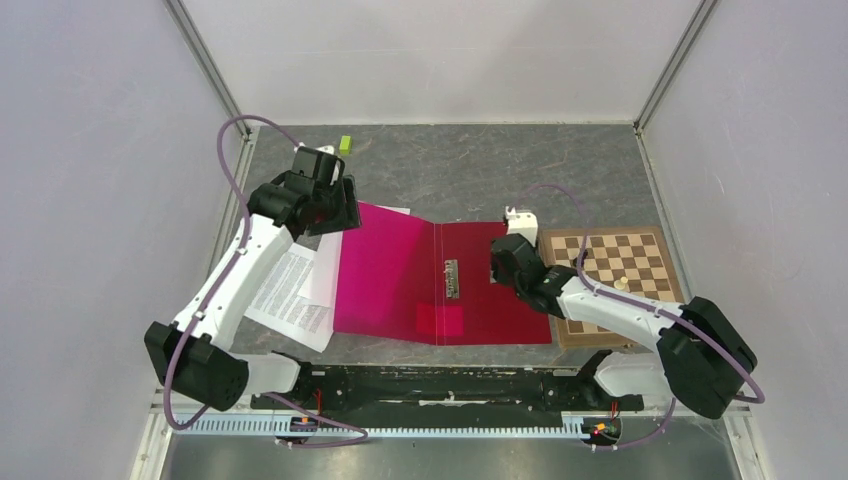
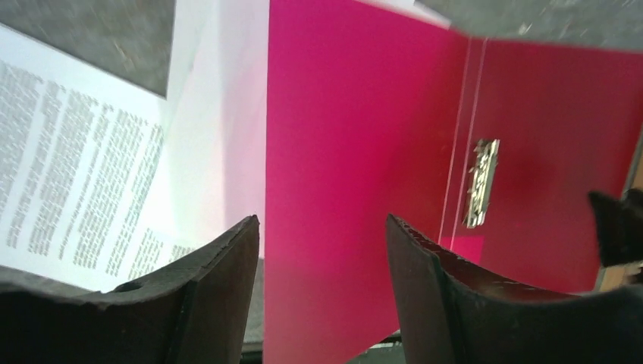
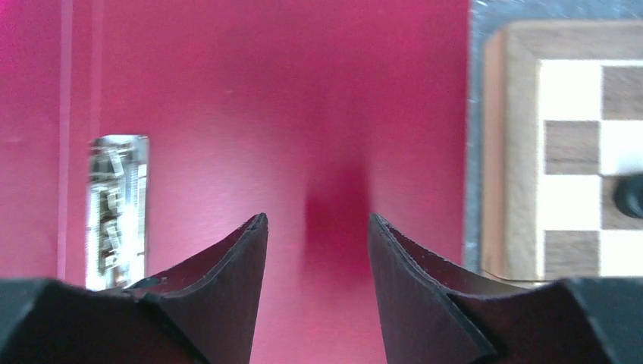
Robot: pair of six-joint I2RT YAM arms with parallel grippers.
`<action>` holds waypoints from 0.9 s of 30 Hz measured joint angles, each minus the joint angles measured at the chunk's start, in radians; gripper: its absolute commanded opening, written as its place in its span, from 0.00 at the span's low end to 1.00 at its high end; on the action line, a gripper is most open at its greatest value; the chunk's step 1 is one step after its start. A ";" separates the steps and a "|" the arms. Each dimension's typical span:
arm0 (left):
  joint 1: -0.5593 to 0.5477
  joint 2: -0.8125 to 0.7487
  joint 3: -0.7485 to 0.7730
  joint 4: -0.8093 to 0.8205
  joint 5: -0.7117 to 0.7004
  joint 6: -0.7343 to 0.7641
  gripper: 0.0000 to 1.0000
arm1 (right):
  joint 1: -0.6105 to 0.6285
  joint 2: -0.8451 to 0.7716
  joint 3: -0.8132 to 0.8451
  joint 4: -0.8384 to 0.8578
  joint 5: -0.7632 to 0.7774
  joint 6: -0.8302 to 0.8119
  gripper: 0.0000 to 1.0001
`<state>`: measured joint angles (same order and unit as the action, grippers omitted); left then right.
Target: Put the files into the folder
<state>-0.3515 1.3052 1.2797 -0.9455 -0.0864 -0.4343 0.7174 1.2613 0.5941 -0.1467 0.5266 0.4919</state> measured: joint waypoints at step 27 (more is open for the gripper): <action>-0.286 0.187 -0.314 0.478 0.200 -0.370 0.52 | 0.249 0.210 0.119 0.037 -0.159 -0.002 0.51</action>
<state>-0.6376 1.4921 0.9657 -0.4679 0.1135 -0.8040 0.9668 1.4712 0.7132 -0.1101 0.3676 0.4900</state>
